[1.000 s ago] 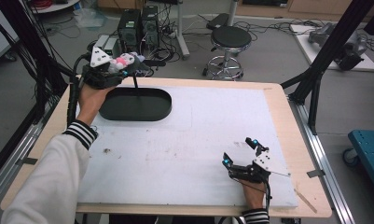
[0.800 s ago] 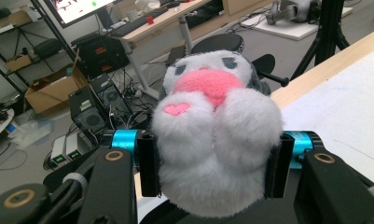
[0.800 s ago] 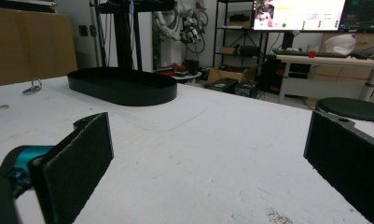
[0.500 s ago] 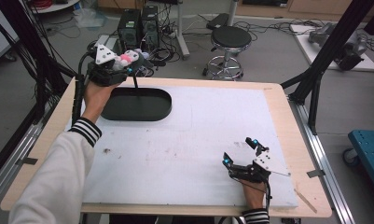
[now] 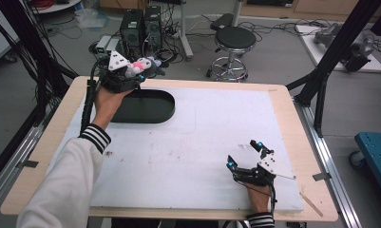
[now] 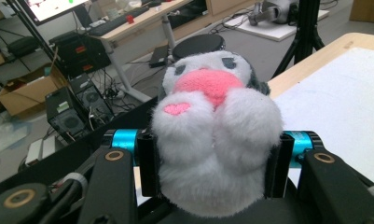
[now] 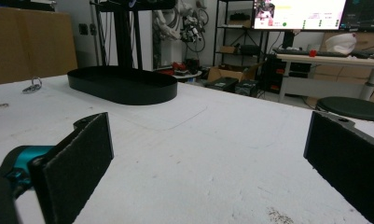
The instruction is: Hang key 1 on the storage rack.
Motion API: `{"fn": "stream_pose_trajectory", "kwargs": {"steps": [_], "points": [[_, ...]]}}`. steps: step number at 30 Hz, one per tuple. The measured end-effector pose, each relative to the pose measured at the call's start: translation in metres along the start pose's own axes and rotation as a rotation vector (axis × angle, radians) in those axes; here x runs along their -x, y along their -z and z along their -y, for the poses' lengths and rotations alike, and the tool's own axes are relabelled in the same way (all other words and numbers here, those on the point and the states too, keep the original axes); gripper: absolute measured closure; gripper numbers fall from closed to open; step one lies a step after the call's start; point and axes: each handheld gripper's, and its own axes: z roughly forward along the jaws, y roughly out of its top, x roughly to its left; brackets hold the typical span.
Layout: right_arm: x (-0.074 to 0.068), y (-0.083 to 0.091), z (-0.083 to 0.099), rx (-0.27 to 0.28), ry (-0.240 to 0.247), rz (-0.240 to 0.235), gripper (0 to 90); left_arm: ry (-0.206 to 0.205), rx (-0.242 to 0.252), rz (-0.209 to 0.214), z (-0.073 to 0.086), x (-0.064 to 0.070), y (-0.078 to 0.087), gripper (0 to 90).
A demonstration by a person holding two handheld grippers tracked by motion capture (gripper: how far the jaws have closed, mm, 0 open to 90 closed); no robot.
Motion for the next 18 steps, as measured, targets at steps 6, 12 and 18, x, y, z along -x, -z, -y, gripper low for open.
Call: {"fn": "stream_pose_trajectory", "kwargs": {"steps": [6, 12, 18], "points": [[0.000, 0.000, 0.000, -0.002, 0.002, -0.003, 0.6, 0.005, -0.017, 0.015, 0.004, 0.004, 0.001, 52.5], [-0.001, 0.000, 0.000, -0.003, 0.006, -0.002, 0.5, 0.020, -0.027, 0.033, 0.014, 0.007, 0.001, 52.5], [-0.001, 0.000, 0.000, -0.004, 0.006, 0.000, 0.5, 0.015, -0.051, 0.047, 0.018, 0.010, -0.001, 52.9]]}}
